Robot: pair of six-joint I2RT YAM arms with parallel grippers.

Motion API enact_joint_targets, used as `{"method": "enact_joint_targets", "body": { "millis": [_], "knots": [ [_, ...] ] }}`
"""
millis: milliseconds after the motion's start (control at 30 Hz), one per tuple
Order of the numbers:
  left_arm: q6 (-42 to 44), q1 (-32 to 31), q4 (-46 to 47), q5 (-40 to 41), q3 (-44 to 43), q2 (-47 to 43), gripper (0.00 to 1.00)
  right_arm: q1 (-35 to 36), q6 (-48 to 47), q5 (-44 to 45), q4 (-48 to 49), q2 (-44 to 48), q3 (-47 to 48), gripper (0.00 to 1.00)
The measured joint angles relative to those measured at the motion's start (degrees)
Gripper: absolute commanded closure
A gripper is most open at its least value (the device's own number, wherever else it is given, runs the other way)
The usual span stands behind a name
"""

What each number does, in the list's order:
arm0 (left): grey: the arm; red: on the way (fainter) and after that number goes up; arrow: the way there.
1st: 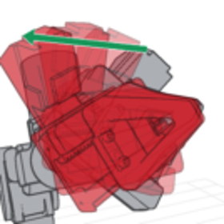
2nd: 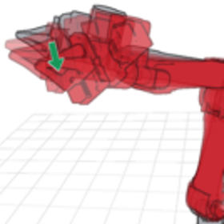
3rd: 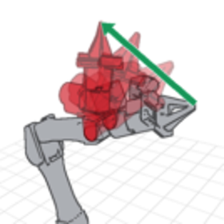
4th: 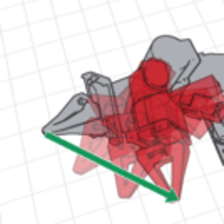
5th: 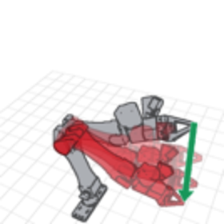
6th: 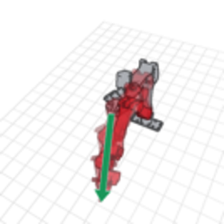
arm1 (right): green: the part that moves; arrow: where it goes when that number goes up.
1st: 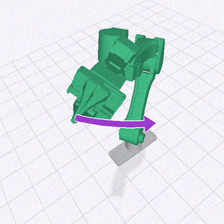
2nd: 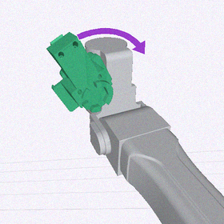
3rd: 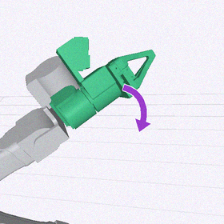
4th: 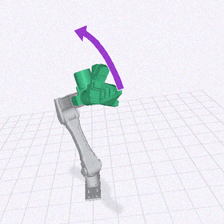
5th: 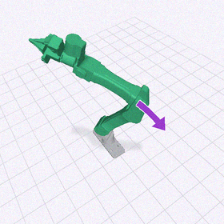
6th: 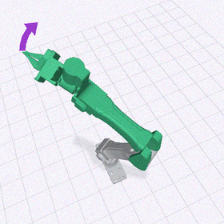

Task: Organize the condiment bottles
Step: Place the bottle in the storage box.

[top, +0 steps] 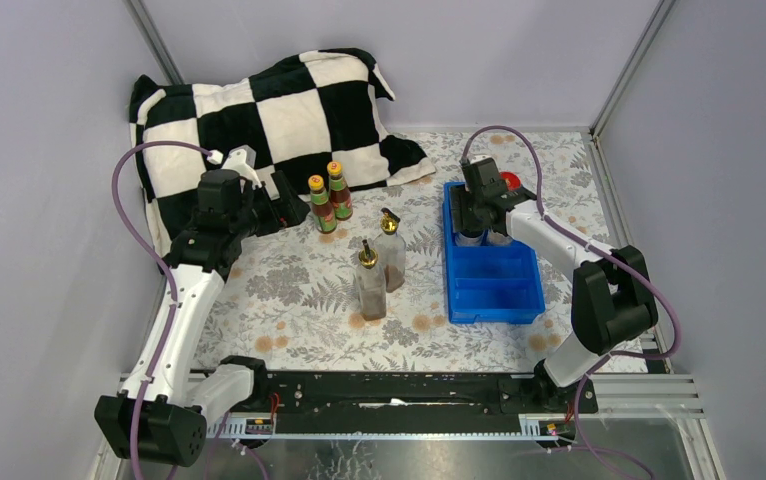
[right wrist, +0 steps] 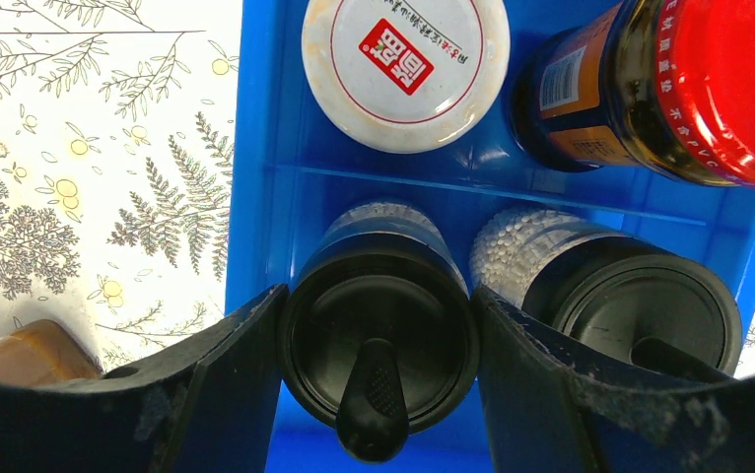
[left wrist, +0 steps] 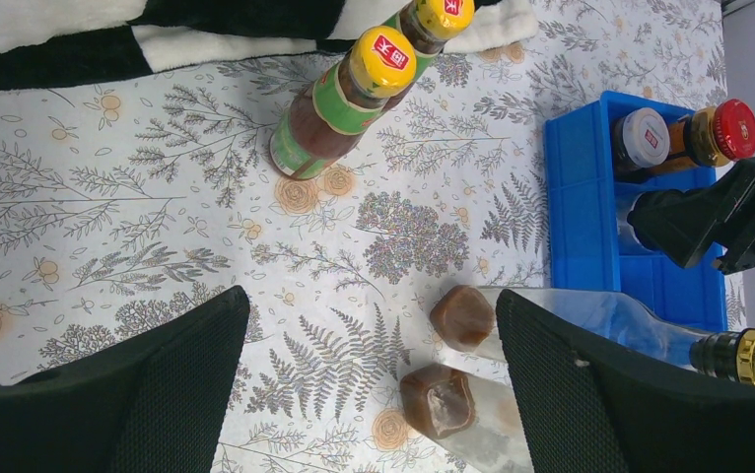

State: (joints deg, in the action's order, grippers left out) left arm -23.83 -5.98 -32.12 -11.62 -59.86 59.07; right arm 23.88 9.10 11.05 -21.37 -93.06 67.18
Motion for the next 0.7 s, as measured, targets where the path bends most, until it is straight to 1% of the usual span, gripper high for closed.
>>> {"method": "enact_joint_targets", "body": {
  "millis": [33,167,233,367,700],
  "knots": [
    [0.0,0.0,0.0,0.0,0.0,0.0,0.01,0.0,0.0,0.0,0.0,0.0,0.0,0.34],
    [0.0,0.0,0.0,0.0,0.0,0.0,0.01,0.0,0.2,0.0,0.0,0.0,0.0,0.21],
    [0.0,0.0,0.0,0.0,0.2,0.0,0.01,0.0,0.5,0.0,0.0,-0.1,0.0,0.12],
    [0.0,0.0,0.0,0.0,0.3,0.0,0.01,-0.1,0.7,0.0,-0.1,-0.1,0.0,0.09],
    [0.0,0.0,0.0,0.0,0.3,-0.3,0.01,-0.1,0.7,0.0,-1.8,1.9,0.6,0.08]
  ]
}}
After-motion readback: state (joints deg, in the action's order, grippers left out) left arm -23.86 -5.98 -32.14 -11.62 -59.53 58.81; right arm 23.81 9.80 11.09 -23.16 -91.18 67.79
